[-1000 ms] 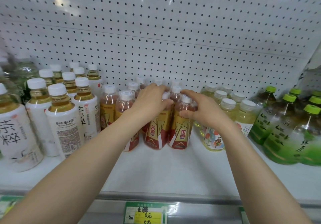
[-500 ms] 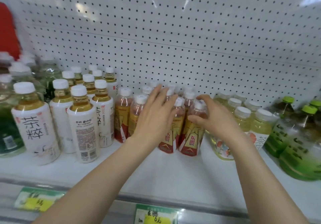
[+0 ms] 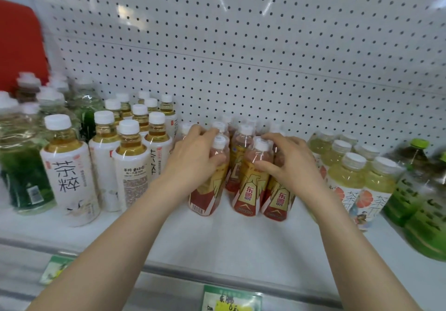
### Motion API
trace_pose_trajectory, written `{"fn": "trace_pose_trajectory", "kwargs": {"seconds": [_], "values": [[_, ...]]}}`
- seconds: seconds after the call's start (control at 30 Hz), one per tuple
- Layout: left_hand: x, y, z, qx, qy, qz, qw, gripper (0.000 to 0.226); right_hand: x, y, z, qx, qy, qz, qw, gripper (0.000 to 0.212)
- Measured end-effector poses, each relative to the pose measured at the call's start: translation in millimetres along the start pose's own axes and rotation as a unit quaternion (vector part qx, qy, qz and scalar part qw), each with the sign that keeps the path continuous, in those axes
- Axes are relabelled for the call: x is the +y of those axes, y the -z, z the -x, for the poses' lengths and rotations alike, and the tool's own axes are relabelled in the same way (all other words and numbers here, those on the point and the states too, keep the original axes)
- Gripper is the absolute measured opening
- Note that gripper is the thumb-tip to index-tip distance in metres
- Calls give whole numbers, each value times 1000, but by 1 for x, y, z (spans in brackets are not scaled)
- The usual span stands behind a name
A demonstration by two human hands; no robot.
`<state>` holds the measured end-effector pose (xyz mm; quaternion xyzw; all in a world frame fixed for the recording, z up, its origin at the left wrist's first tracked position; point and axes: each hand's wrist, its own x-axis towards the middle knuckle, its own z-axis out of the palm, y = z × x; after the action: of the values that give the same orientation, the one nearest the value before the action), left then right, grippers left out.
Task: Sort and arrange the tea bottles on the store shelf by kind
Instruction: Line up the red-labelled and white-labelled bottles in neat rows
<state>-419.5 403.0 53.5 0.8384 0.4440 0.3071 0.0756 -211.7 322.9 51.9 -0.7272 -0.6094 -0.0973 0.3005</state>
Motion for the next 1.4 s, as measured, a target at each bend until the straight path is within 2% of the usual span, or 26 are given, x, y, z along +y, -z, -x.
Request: {"fn": "trace_pose_trajectory", "kwargs": {"seconds": [0.13,0.3,0.37,0.43,0.5,0.53,0.6,0.7,0.83,0.97,1.1,1.23,1.4], "values": [[19,-14,-5,17,25,49,998,62,3,-1,1,3,9,-4,1000,62],[27,-30,-11,71,29,17,997,68,10,-3,3,26,25,16,999,62],[20,-31,-11,74,3,9,997,69,11,-6,3,30,33,41,998,65],[12,-28,-11,103,-44,5,994,60,11,-8,3,30,37,47,998,67],[1,-21,-16,124,-59,-20,990,52,12,-8,3,28,37,36,998,67],[-5,-16,-20,113,-45,-48,991,55,13,-8,3,28,37,32,998,67],[-15,-7,-29,44,-16,-120,992,61,14,-8,3,27,36,30,999,67],[-21,3,-37,-8,-29,-184,982,44,13,-8,3,26,35,20,999,67],[-11,20,-28,-39,-57,-120,990,43,14,-7,2,24,36,17,999,66],[-3,41,2,-1,-33,-28,999,43,15,-7,3,22,33,9,999,65],[0,56,24,-20,-25,23,999,42,13,-6,2,21,35,0,999,64],[12,44,27,-35,-47,92,994,41,11,-2,4,20,26,-28,999,61],[19,22,14,-46,-102,205,972,30,12,5,5,21,25,-41,999,48]]}}
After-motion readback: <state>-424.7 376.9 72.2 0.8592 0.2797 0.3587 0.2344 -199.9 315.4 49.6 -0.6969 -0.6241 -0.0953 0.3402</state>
